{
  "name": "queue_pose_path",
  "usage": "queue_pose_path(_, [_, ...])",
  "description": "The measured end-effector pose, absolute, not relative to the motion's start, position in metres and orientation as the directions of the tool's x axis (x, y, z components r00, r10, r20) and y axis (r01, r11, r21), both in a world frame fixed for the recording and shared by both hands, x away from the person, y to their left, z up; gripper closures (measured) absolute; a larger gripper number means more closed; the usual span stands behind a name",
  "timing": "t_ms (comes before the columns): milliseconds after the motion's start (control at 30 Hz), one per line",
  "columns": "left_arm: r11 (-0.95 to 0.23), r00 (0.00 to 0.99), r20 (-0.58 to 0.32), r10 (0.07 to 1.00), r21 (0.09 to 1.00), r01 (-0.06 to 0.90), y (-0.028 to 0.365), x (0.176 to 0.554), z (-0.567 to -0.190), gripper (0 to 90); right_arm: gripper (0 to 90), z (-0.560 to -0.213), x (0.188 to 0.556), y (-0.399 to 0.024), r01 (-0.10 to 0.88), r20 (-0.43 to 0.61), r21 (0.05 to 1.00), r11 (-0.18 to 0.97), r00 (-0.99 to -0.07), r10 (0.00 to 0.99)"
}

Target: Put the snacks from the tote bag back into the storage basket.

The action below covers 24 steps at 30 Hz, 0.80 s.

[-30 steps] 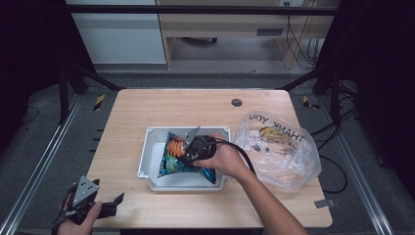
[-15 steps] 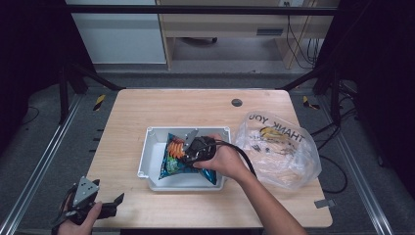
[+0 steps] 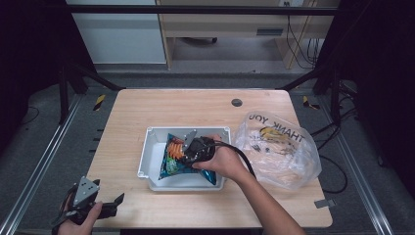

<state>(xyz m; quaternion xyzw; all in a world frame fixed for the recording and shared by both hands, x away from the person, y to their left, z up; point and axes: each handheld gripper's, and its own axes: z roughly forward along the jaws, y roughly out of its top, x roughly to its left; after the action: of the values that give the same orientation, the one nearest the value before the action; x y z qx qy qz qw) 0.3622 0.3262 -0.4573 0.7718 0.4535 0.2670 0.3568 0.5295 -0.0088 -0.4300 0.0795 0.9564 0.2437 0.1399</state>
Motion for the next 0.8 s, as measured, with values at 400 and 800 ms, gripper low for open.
queue_pose_path(400, [-0.334, 0.447, 0.087, 0.89, 0.793, 0.51, 0.326, 0.362, -0.458, 3.2, 31.4, -0.43, 0.527, -0.007, 0.1, -0.24, 0.507, 0.856, -0.938, 0.251])
queue_pose_path(800, [-0.335, 0.448, 0.087, 0.89, 0.792, 0.51, 0.326, 0.362, -0.458, 3.2, 20.4, -0.425, 0.519, -0.005, 0.091, -0.269, 0.532, 0.842, -0.925, 0.27])
